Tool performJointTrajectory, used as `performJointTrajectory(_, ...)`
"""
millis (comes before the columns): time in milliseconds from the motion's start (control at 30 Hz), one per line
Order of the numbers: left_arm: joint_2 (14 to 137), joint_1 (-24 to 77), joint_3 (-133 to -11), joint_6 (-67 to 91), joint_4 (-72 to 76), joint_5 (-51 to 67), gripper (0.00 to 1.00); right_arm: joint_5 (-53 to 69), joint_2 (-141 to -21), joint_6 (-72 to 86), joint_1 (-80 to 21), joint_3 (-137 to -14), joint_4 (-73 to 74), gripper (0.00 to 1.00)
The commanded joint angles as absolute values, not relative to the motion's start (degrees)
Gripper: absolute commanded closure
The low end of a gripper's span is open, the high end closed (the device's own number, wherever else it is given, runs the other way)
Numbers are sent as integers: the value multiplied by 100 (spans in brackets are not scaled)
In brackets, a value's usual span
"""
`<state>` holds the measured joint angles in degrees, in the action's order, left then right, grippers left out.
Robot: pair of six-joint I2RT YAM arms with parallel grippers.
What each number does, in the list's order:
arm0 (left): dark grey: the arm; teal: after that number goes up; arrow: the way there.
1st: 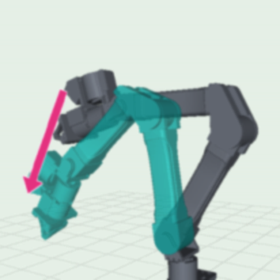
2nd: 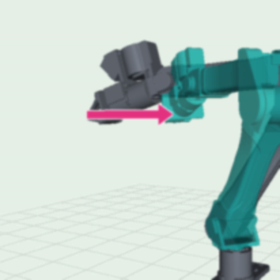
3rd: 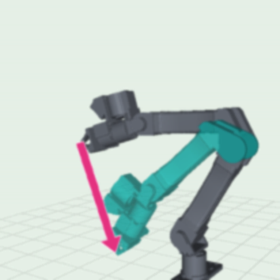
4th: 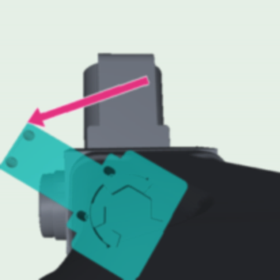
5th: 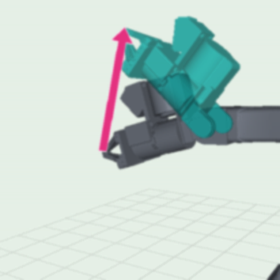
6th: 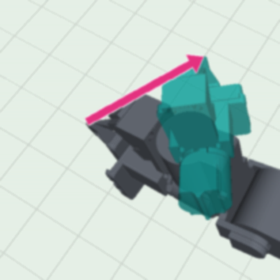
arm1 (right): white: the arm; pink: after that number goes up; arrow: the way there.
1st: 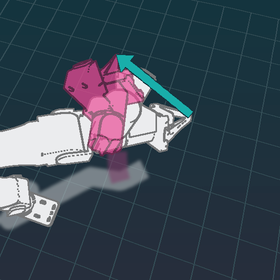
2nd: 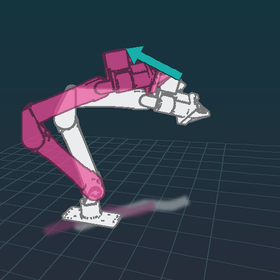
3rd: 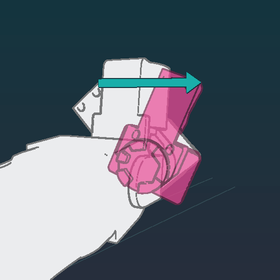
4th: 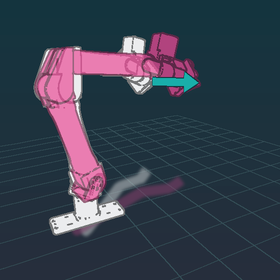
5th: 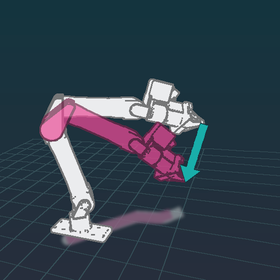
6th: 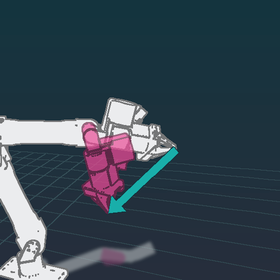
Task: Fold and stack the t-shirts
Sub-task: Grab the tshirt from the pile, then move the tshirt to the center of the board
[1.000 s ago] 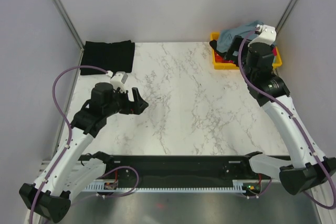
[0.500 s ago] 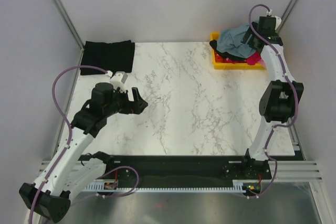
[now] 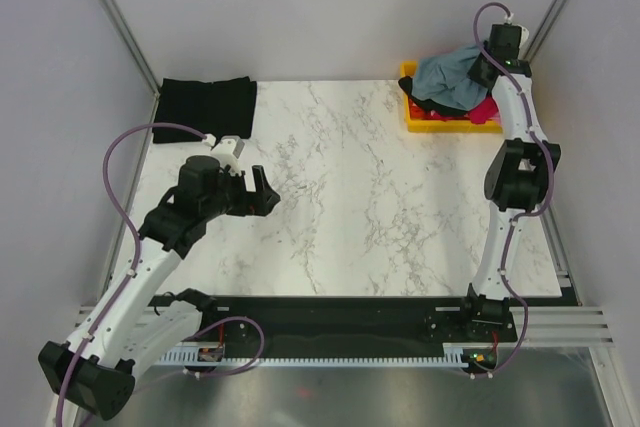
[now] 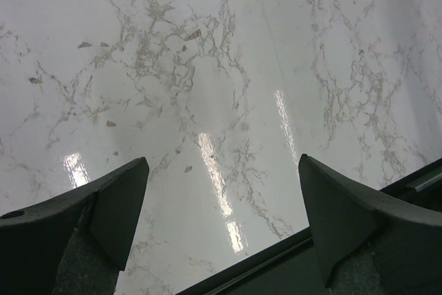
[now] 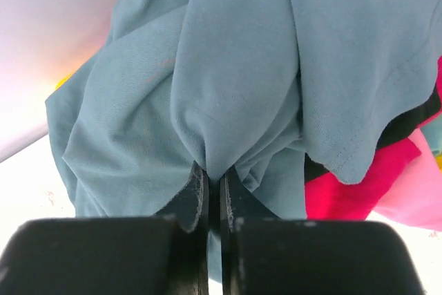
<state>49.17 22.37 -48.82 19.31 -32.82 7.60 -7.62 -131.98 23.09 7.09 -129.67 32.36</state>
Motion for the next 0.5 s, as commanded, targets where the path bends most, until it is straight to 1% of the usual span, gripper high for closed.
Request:
performJointTrajectory(0, 4904, 2268, -5027, 1661, -3190, 642, 2, -686, -12404, 2338, 642, -12885, 3217, 100)
performJointTrajectory(67, 4878, 2268, -5027, 1661, -3190, 633, 2, -485, -12113, 2277, 475, -12990, 3208, 100)
performJointTrajectory(100, 4869, 2268, -5019, 1661, -3190, 624, 2, -362, -11850, 2268, 379, -13234, 3199, 100)
performJointTrajectory(133, 4869, 2268, -5027, 1661, -3190, 607, 2, 49, -11735, 2224, 126, -13428, 3191, 100)
performJointTrajectory(167, 4869, 2268, -5027, 1661, -3199, 580, 2, 375, -11664, 2215, 45, -13691, 3164, 100)
performJointTrajectory(200, 4887, 2268, -5027, 1661, -3199, 571, 2, 648, -11559, 2241, -208, -14337, 3129, 100)
performJointTrajectory(233, 4887, 2259, -5036, 1661, -3208, 563, 2, 1112, -11514, 2285, -507, -14657, 3059, 100)
performJointTrajectory(267, 4887, 2267, -5027, 1661, -3208, 536, 2, 1090, -11427, 2311, -658, -14886, 2815, 100)
performJointTrajectory(300, 4887, 2268, -5036, 1661, -3208, 527, 3, 951, -11078, 2390, -772, -14889, 2612, 100)
performJointTrajectory(367, 4887, 2267, -5036, 1661, -3217, 518, 3, 792, -10646, 2783, -809, -14417, 1885, 100)
performJointTrajectory(433, 4869, 2259, -5036, 1670, -3217, 501, 2, 406, -10258, 2760, -800, -13958, 1898, 100)
performJointTrajectory(467, 4869, 2267, -5036, 1670, -3225, 492, 3, 82, -10118, 2690, -791, -13618, 2072, 95)
